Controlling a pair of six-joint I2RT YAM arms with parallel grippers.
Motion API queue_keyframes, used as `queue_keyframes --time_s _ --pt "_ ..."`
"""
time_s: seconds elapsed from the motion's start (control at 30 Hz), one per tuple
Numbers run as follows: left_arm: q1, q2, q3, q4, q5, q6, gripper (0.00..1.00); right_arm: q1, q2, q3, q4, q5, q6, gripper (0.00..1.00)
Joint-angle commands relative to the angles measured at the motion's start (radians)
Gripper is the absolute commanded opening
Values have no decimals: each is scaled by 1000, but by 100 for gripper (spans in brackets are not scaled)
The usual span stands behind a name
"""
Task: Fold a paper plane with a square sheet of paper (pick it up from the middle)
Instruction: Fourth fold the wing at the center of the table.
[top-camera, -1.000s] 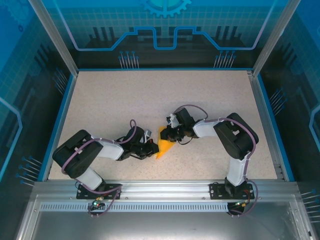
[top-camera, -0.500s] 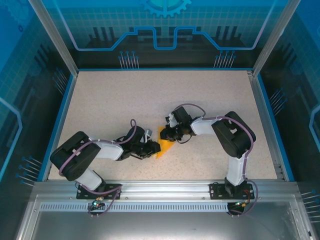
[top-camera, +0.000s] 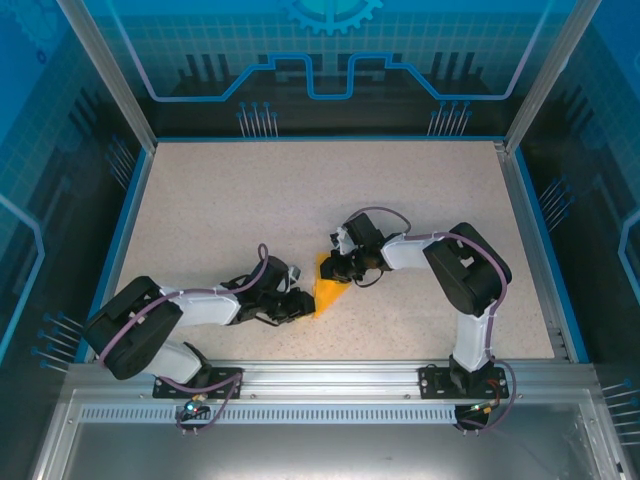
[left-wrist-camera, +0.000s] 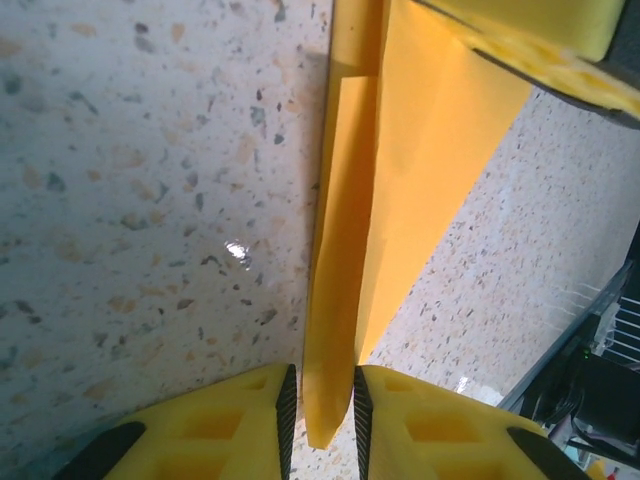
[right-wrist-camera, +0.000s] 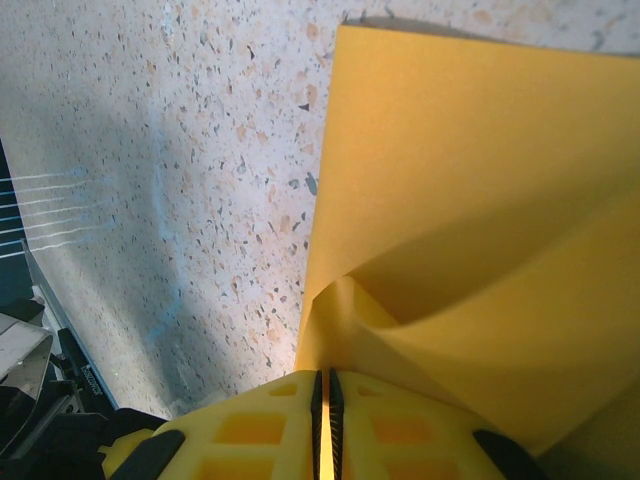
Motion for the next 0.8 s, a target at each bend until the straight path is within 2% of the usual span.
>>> queue_keyframes --time_s 0.0,0.2,0.33,0.53,0.77 --pt "-14 2 22 -27 -12 18 26 14 34 -12 -91 80 -32 13" --pt "-16 -10 32 -42 -32 18 25 15 32 -14 -95 79 -36 13" --pt "-16 -11 41 -84 -47 22 21 15 33 -15 -95 79 -36 13" --pt "-19 -7 41 -56 -32 24 21 15 38 -19 -95 79 -36 13" --pt "-29 42 59 -76 -23 26 14 15 42 -20 -94 80 -36 13"
